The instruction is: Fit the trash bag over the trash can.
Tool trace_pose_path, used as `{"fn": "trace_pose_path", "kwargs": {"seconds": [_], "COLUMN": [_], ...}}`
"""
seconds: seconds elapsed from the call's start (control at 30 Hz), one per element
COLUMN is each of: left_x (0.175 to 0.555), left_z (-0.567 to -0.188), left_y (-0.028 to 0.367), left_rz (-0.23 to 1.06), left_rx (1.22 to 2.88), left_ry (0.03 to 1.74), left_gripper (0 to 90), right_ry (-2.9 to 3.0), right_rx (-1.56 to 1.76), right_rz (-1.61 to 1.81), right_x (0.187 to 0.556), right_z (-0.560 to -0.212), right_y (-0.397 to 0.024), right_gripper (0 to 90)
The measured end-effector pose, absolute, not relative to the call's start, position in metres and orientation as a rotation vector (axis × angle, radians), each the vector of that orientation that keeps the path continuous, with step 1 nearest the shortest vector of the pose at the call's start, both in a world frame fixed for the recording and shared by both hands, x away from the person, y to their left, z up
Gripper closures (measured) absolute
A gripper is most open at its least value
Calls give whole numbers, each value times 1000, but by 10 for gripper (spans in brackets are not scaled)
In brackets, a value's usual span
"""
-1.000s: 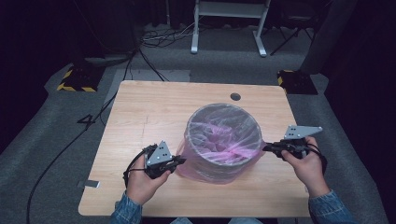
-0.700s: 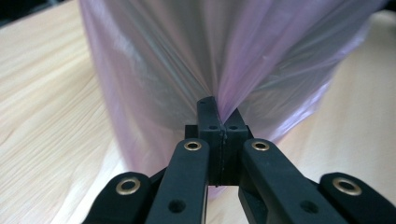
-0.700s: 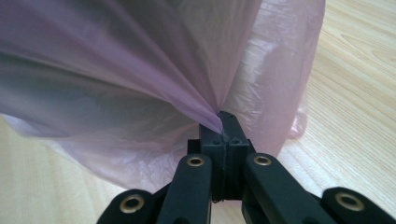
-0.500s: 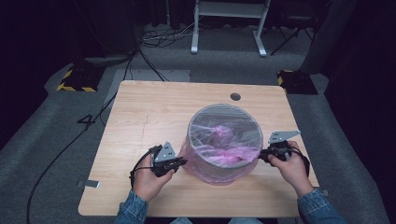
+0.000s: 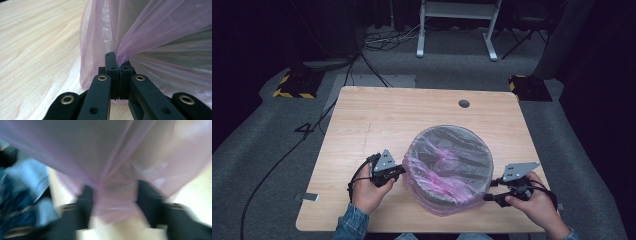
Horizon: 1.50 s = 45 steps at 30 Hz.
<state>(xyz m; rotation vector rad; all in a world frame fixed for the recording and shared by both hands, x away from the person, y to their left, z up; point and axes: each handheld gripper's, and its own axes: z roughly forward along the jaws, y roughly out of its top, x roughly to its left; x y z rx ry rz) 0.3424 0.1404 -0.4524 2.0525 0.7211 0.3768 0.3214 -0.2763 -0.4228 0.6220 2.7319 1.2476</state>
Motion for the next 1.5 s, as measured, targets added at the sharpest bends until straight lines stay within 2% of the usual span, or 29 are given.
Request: {"fn": "trace_pose_path", "kwargs": {"seconds": [0.13, 0.27, 0.4, 0.43, 0.47, 0.53, 0.57, 0.73, 0.93, 1.03, 1.13, 1.17, 1.23, 1.27, 1.3, 1.33, 1.37, 1.4, 1.43, 1.47, 1.5], "left_x": [340, 336, 332, 332, 331, 331, 331, 329, 322, 319, 316, 316, 316, 316, 317, 318, 319, 319, 320, 321, 323], "left_z": [-450, -447, -441, -439, -437, -434, -434, -433, -432, -433, -433, -432, -430, -429, -429, -428, -427, -427, -427, -428, -430], "left_y": [144, 149, 147, 146, 146, 146, 146, 149, 153, 153, 152, 151, 149, 149, 148, 147, 145, 144, 142, 139, 138], "left_rz": [388, 379, 383, 382, 386, 378, 379, 387, 375, 381, 372, 377, 401, 399, 383, 355, 361, 363, 353, 359, 366], "left_rx": [2040, 2013, 2002, 1994, 1992, 1977, 1974, 1959, 1940, 1935, 1947, 1954, 1963, 1962, 1962, 1968, 1978, 1990, 2002, 2018, 2045], "left_ry": [730, 734, 691, 686, 677, 668, 664, 667, 664, 638, 609, 603, 591, 582, 577, 565, 554, 543, 542, 554, 568], "left_gripper": [850, 867, 848, 843, 837, 822, 820, 802, 684, 567, 547, 536, 510, 502, 531, 638, 725, 791, 890, 900, 900], "right_ry": [2653, 2593, 2589, 2616, 2644, 2728, 2762, 2720, 2680, 2713, 2749, 2754, 2671, 2623, 2588, 2569, 2572, 2603, 2635, 2632, 2627], "right_rx": [570, 567, 530, 487, 432, 379, 372, 477, 692, 783, 869, 879, 838, 797, 762, 741, 716, 674, 655, 667, 671], "right_rz": [1353, 1398, 1356, 1315, 1298, 1305, 1311, 1324, 1249, 1156, 1099, 1112, 1202, 1266, 1329, 1370, 1392, 1403, 1413, 1429, 1433], "right_x": [325, 336, 357, 362, 367, 374, 377, 386, 398, 399, 398, 398, 394, 392, 391, 391, 391, 392, 393, 394, 396], "right_z": [-406, -395, -398, -400, -402, -404, -404, -405, -424, -443, -457, -458, -449, -441, -434, -428, -422, -419, -416, -414, -412], "right_y": [-290, -293, -280, -276, -273, -270, -269, -270, -293, -299, -302, -303, -306, -307, -307, -307, -305, -303, -301, -297, -294], "right_gripper": [240, 233, 237, 347, 531, 818, 900, 900, 900, 900, 900, 866, 594, 499, 443, 462, 579, 752, 827, 899, 900]}}
